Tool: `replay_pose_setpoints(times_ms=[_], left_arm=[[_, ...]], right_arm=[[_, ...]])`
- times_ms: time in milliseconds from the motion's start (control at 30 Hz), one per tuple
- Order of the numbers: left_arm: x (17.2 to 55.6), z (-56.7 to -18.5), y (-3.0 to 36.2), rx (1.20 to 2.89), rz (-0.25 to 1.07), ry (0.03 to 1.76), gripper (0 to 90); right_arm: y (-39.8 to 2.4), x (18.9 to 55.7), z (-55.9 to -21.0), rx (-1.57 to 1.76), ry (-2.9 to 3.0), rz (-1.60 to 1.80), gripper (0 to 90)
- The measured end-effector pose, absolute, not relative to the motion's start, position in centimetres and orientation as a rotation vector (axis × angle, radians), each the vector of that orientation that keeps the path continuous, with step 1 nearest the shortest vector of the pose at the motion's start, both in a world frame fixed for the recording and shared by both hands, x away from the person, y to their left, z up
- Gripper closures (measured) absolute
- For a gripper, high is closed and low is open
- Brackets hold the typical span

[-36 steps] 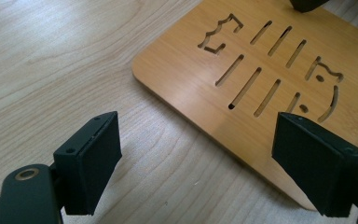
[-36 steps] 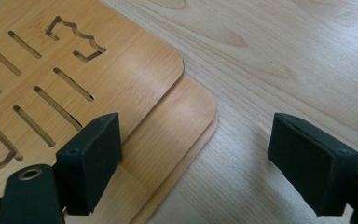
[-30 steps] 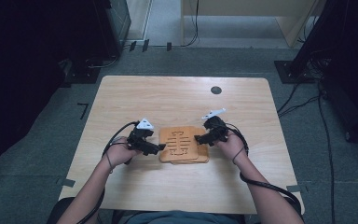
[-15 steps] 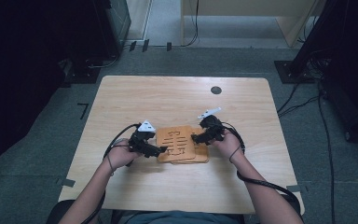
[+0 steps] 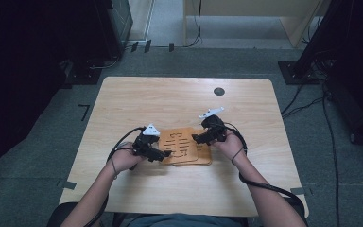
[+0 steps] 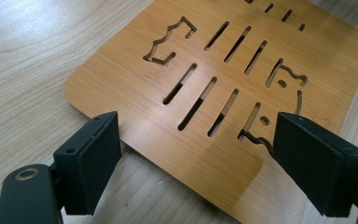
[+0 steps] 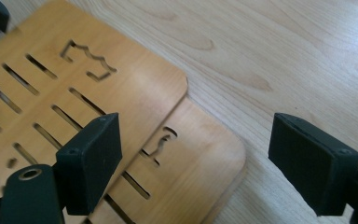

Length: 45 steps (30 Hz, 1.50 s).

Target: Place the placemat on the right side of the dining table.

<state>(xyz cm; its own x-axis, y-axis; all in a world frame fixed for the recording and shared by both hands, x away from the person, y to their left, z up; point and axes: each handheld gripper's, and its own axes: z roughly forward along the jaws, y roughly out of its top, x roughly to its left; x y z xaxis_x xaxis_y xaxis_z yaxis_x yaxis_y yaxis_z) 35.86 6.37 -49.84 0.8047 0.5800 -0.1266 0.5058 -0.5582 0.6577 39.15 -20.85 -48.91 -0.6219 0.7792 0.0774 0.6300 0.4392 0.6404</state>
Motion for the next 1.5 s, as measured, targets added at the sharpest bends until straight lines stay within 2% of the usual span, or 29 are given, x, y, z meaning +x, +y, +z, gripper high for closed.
replay_pose_setpoints(times_ms=[600,833,967,1200,1500], left_arm=[[36.0,-49.5,5.8,2.273,0.128,0.77,14.7],[36.0,-49.4,5.4,2.276,0.117,0.752,14.7],[36.0,-49.5,5.4,2.287,0.113,0.744,14.7],[36.1,-49.6,5.4,2.285,0.107,0.746,14.7],[36.5,-50.2,5.7,2.271,0.084,0.773,14.6]], right_arm=[[-18.7,38.0,-48.1,1.235,2.537,0.905,18.0],[-18.7,37.7,-47.8,1.238,2.523,0.916,14.8],[-18.7,37.5,-47.7,1.249,2.522,0.92,21.9],[-18.4,37.3,-47.8,1.263,2.544,0.927,27.5],[-18.3,37.2,-48.0,1.282,2.572,0.931,29.1]])
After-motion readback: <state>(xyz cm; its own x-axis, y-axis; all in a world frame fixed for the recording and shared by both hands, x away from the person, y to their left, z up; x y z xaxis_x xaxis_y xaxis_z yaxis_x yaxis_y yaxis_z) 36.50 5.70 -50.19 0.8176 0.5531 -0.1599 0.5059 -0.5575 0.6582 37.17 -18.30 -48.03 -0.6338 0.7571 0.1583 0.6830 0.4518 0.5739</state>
